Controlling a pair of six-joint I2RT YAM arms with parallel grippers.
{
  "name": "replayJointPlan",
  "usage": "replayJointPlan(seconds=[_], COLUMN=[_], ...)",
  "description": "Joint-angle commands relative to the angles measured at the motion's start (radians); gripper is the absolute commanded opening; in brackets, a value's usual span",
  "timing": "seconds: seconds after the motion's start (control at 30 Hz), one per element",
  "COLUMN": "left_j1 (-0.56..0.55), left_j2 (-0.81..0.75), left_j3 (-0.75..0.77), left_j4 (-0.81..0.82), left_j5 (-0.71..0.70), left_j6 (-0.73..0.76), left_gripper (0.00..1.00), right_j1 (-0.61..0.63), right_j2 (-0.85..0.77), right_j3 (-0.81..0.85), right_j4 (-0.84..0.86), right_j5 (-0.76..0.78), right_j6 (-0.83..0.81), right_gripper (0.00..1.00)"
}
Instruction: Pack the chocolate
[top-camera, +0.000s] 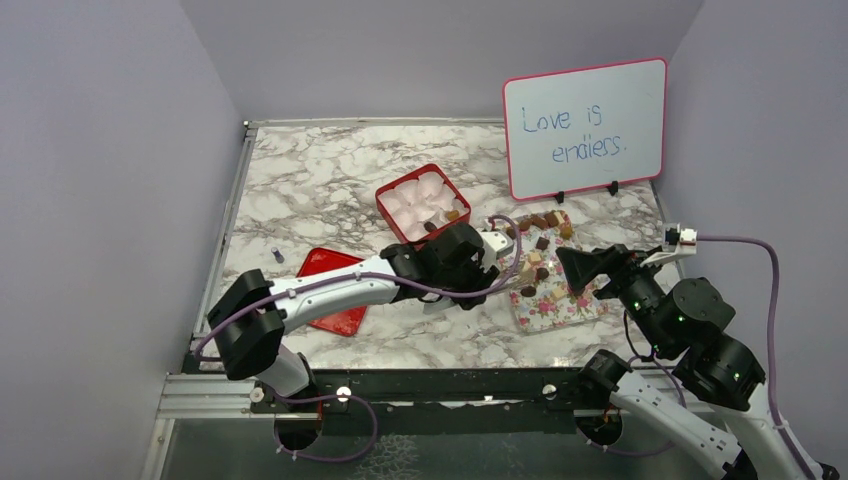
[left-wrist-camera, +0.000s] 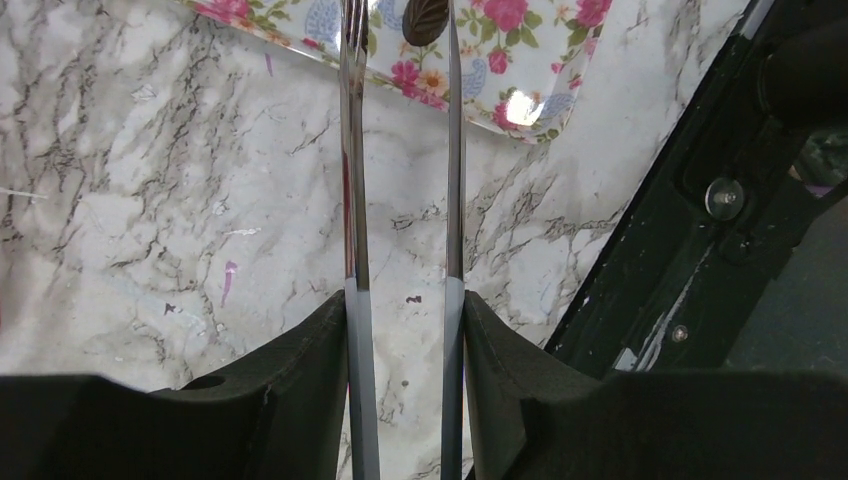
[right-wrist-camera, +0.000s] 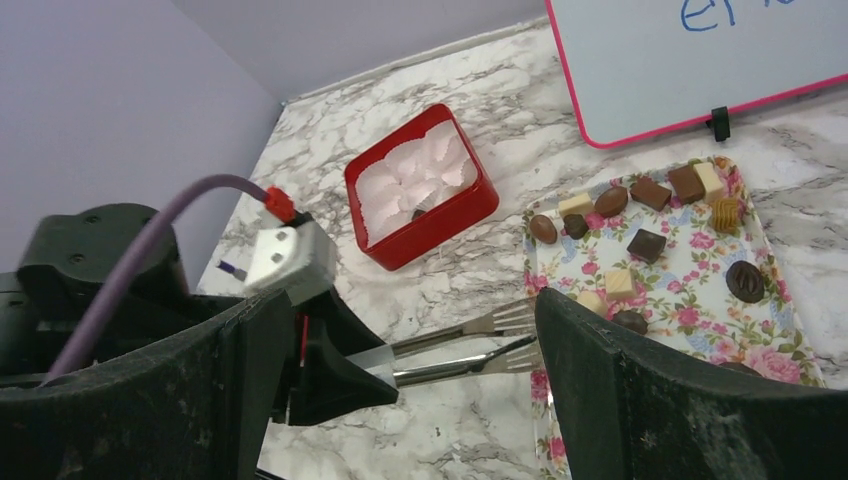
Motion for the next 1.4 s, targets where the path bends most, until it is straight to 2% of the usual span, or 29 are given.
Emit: replayJointPlan(seconds=[0.0,0.93,1.07,1.37], left_j1=[-0.019,-0.043,-0.055,-0.064], left_j2=[0.053,0.180,0.185,0.143], left_j3=[0.013,0.025,0.022,0.015], left_j4=[0.067,0.125,0.125,0.121], left_j5=[0.020,0.051,0.041,-0.033], left_j6=[0.018,0.024,0.020,0.016], left_gripper=[0.42,0.43,0.33,0.26], right_j1=[-0.004,-0.004,-0.004,-0.004], right_j2=[-0.014,-0.037,-0.034,-0.040], right_j3=[0.041,0.012,0.015,0.007], right_j4=[-0.008,-0.011,-0.012,-0.014], right_j5=[0.024,0.024,0.023,0.024], right_j6=[-0.015,-0.003,-0.003,0.002], right_gripper=[0.96,0.96,0.96,0.96])
